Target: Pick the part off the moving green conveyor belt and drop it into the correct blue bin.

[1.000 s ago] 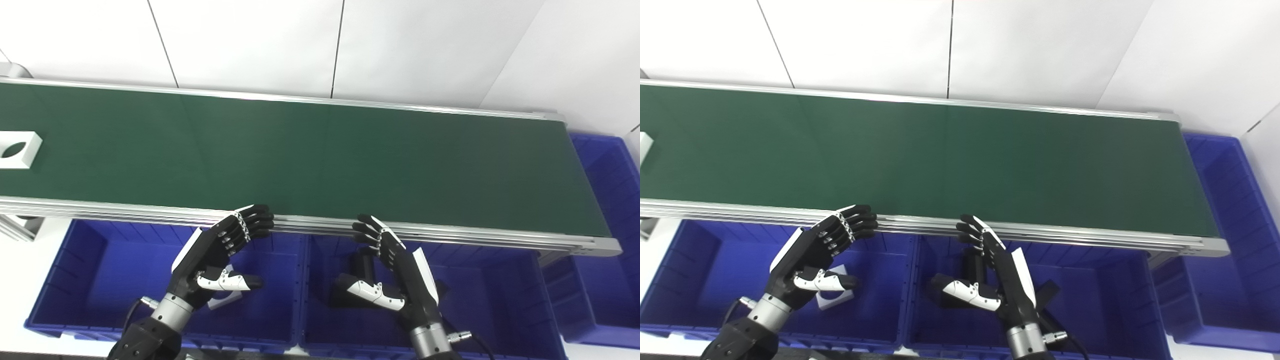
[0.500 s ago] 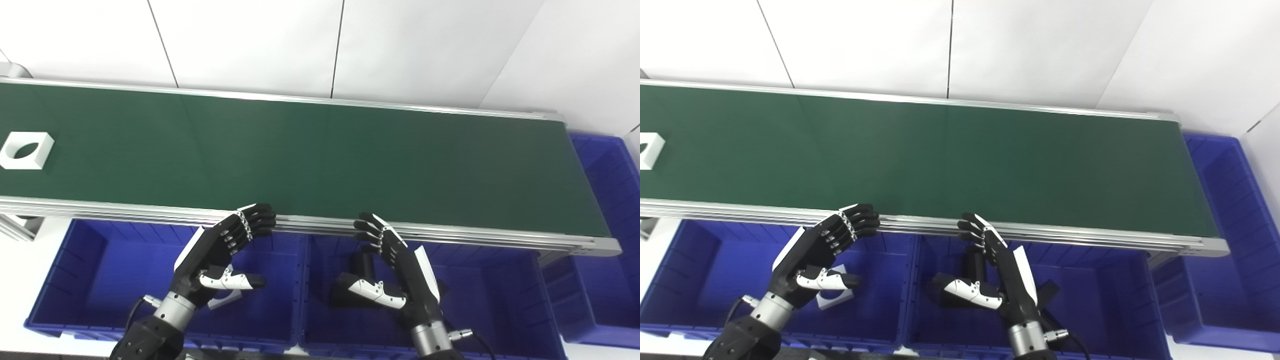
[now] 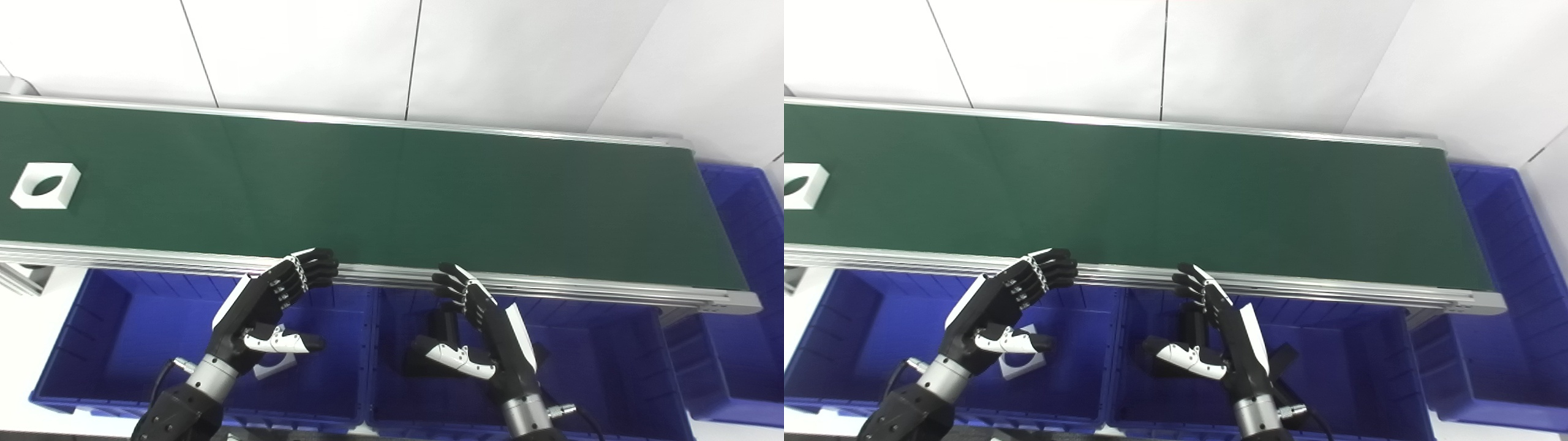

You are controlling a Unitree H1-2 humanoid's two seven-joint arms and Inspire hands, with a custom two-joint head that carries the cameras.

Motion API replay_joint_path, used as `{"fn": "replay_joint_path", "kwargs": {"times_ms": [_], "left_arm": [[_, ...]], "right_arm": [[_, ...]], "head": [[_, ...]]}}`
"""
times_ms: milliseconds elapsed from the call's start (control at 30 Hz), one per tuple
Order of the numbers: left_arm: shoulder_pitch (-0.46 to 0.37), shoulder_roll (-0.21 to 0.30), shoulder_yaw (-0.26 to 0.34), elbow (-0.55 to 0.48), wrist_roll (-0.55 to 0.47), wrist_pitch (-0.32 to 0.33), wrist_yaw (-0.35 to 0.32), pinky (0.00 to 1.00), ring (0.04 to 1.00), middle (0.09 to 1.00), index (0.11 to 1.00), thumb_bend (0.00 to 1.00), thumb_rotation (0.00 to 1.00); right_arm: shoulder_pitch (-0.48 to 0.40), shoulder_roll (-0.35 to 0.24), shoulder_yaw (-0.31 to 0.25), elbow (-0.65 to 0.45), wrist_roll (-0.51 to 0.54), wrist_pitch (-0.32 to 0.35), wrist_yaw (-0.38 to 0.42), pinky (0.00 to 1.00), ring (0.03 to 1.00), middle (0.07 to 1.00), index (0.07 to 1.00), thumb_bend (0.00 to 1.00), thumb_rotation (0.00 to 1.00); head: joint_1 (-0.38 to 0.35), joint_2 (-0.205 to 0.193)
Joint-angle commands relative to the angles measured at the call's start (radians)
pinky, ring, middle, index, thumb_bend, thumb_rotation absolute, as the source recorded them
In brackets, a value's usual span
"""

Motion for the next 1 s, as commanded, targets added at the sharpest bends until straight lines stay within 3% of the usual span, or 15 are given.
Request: {"fn": "replay_joint_path", "kwargs": {"times_ms": [0, 500, 767, 967], "left_arm": [[0.008, 0.006, 0.006, -0.065, 0.003, 0.001, 0.019, 0.77, 0.774, 0.775, 0.772, 0.97, 0.2], [0.02, 0.073, 0.058, -0.302, 0.069, 0.127, 0.079, 0.74, 0.77, 0.78, 0.756, 0.91, 0.16], [0.007, 0.102, 0.079, -0.335, 0.111, 0.123, 0.09, 0.71, 0.757, 0.773, 0.754, 0.89, 0.13], [-0.017, 0.116, 0.115, -0.367, 0.213, 0.122, 0.118, 0.68, 0.747, 0.761, 0.739, 0.87, 0.12]], "right_arm": [[-0.001, -0.004, -0.005, -0.014, 0.017, -0.073, -0.001, 0.71, 0.787, 0.821, 0.871, 0.7, 0.35], [-0.013, -0.006, -0.01, 0.043, 0.018, -0.134, -0.011, 0.7, 0.787, 0.826, 0.879, 0.65, 0.32], [-0.017, -0.004, -0.013, 0.061, 0.022, -0.141, -0.009, 0.7, 0.788, 0.833, 0.889, 0.63, 0.32], [-0.022, -0.014, -0.017, 0.084, 0.052, -0.169, 0.003, 0.71, 0.792, 0.839, 0.907, 0.59, 0.26]], "head": [[0.04, -0.024], [0.183, -0.123], [0.241, -0.173], [0.31, -0.219]]}}
